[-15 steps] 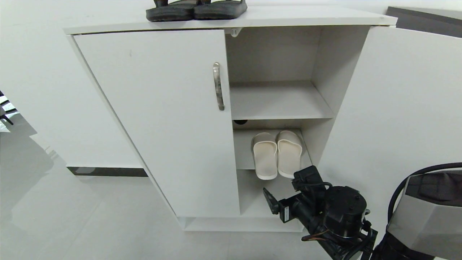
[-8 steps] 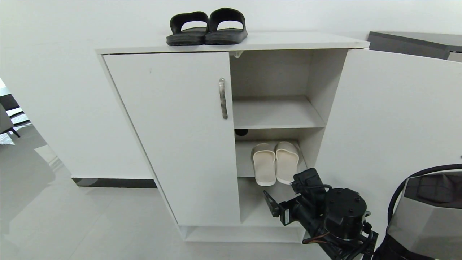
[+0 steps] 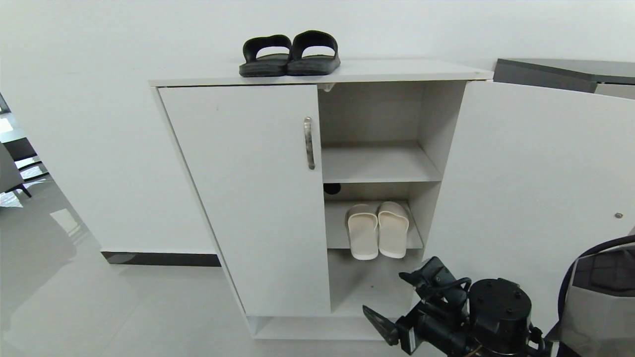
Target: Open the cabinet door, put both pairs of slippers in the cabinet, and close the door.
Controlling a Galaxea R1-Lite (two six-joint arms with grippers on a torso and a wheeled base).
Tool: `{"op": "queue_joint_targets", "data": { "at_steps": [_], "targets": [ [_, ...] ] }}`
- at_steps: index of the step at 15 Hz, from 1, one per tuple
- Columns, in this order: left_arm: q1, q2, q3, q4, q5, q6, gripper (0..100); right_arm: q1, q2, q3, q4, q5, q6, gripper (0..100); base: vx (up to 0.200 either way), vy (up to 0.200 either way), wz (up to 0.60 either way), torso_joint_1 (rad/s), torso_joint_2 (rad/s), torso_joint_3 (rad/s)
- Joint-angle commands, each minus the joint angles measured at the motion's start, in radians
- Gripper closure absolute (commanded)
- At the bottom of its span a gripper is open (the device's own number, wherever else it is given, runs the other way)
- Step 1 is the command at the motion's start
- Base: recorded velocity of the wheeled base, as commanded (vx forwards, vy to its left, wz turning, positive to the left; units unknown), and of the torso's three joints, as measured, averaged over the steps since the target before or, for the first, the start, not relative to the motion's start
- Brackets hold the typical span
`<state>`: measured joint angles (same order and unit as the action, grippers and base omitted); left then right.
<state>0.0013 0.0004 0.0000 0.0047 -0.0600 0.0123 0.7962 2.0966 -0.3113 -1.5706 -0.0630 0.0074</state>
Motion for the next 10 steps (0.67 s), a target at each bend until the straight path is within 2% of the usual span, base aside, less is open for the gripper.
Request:
{"op": "queue_joint_targets", "data": {
  "at_steps": [1,3,4,10],
  "targets": [
    [0.0,0.001,0.0,0.0,-0.001,0.001,100,-0.002,-0.017,0.029,0.0,0.002,-0.014,0,0.0,0.0,0.0,0.0,0.0,0.0],
    [0.0,0.001,0.0,0.0,-0.001,0.0,100,-0.002,-0.017,0.05,0.0,0.011,-0.035,0,0.0,0.0,0.0,0.0,0.0,0.0],
    [0.0,0.001,0.0,0.0,0.0,0.0,100,-0.002,-0.015,0.055,0.0,0.012,-0.035,0,0.0,0.0,-0.6,0.002,0.0,0.007],
    [0.0,0.001,0.0,0.0,0.0,0.0,100,-0.002,0.006,0.054,0.0,0.012,-0.037,0,0.0,0.0,0.0,0.0,0.0,0.0]
  ]
}}
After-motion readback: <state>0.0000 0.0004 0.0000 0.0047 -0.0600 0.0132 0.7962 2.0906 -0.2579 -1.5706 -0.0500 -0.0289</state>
